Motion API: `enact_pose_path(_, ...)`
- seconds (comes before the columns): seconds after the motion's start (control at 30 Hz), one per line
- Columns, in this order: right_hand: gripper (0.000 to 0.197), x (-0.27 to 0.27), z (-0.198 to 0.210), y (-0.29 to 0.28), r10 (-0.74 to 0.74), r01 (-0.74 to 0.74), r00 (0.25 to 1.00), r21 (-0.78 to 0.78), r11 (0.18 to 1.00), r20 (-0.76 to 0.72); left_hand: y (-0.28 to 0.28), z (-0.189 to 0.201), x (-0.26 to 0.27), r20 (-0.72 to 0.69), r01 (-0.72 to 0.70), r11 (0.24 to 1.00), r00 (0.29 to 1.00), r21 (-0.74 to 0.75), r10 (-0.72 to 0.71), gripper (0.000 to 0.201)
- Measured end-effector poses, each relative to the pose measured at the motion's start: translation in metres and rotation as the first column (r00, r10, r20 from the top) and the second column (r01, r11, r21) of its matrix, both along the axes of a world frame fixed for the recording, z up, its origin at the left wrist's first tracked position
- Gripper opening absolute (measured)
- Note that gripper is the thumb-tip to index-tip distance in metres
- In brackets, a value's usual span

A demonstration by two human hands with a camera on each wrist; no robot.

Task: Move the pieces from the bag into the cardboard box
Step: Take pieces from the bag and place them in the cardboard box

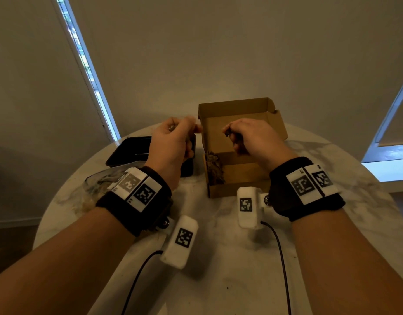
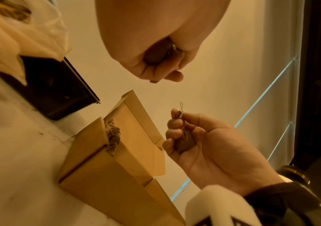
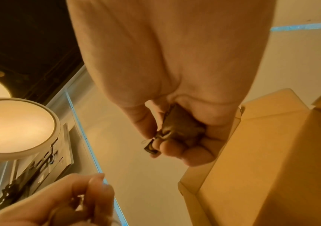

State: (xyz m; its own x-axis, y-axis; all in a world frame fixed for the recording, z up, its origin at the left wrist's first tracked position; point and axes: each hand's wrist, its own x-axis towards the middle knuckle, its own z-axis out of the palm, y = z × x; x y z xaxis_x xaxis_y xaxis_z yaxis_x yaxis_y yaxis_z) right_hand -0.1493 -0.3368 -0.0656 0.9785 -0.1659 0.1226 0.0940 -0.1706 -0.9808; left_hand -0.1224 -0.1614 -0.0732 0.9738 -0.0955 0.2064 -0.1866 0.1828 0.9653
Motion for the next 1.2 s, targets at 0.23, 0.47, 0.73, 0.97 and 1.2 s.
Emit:
enact_pose_path(0.23,0.016,-0.002,-0.005,-0.002,0.043,-0.051,0.992,0.066,0.997,0.119,-0.012,-0.014,0.000,-0.060,0.127,0.966,0.991,0.224,-0.116,0.022)
enact_pose_path(0.47,0.012,-0.001,-0.007,0.003,0.056,-0.084,0.988,0.198,0.977,0.144,-0.021,-0.015,-0.007,-0.100,0.227,0.933,0.973,0.278,-0.207,0.024)
enact_pose_path(0.73,0.013,0.002,-0.009,0.001,0.086,-0.099,0.984,0.077,0.992,0.157,-0.020,-0.013,-0.007,-0.144,0.226,0.955,0.969,0.192,-0.200,0.018)
enact_pose_path(0.97,0.012,0.000,-0.008,-0.001,0.046,-0.031,0.976,-0.074,0.997,0.213,-0.021,-0.015,-0.005,-0.095,0.142,0.979,0.987,0.145,-0.129,0.017)
enact_pose_path(1.2,0.022,0.002,-0.013,0.004,-0.004,0.040,0.986,-0.210,0.977,0.168,-0.018,-0.017,-0.004,-0.057,0.098,0.978,0.994,0.186,-0.089,0.021)
